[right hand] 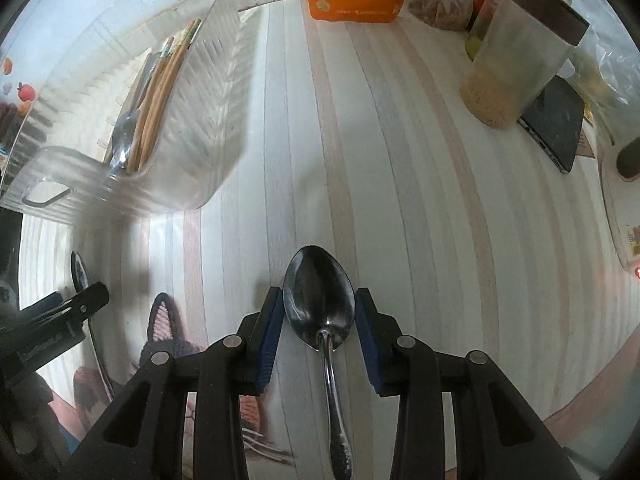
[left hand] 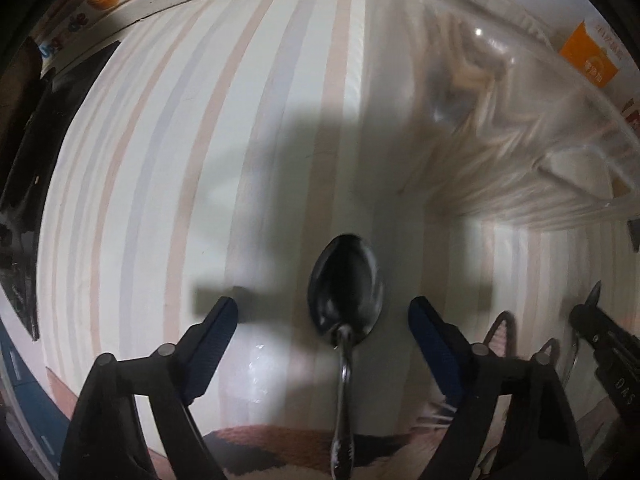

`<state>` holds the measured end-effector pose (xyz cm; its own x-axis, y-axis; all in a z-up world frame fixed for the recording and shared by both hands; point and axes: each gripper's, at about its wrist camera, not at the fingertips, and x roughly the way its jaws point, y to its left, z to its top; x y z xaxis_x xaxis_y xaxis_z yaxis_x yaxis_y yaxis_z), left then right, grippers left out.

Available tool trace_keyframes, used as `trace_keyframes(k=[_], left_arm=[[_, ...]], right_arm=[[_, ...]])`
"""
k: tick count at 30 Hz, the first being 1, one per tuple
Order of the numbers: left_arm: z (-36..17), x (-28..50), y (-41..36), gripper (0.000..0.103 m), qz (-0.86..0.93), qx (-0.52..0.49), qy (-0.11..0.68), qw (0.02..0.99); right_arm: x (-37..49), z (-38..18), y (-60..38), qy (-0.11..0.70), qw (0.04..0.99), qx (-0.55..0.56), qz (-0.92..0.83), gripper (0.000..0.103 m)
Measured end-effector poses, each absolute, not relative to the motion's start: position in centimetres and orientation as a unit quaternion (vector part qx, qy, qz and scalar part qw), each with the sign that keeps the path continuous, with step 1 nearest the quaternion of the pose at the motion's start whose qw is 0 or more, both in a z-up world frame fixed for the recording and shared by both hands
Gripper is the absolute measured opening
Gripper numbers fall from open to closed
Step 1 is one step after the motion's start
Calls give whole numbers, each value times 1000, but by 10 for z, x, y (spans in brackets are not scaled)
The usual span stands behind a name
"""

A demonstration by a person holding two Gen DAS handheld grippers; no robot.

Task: Organize utensils
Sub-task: 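Grasp a steel spoon with the left tool while the right grasps another spoon, then lift both held spoons and carry them over the clear basket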

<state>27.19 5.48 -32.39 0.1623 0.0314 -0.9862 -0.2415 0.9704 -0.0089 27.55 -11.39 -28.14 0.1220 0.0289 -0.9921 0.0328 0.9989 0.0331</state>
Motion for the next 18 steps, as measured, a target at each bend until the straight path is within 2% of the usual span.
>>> trace_keyframes(k=[2,3,4,5,18], left_arm=[[-322,274,54,73,85,-77,634,764],[-319,272,53,59,83,-74,629,769],[-317,272,52,40,81,-71,625,773],[-314,271,53,32,77,-68,623,775],[-310,203,44,32,66,-67,648,756]], right_arm=[[277,-281,-116,664,748,20,-2,38],[283,-283,-117,664,747,18,-2,38],[284,-284,-116,664,747,14,-3,38],[285,-284,-116,664,747,11,-4,38],[249,-287,-106,689,723,23,40,38]])
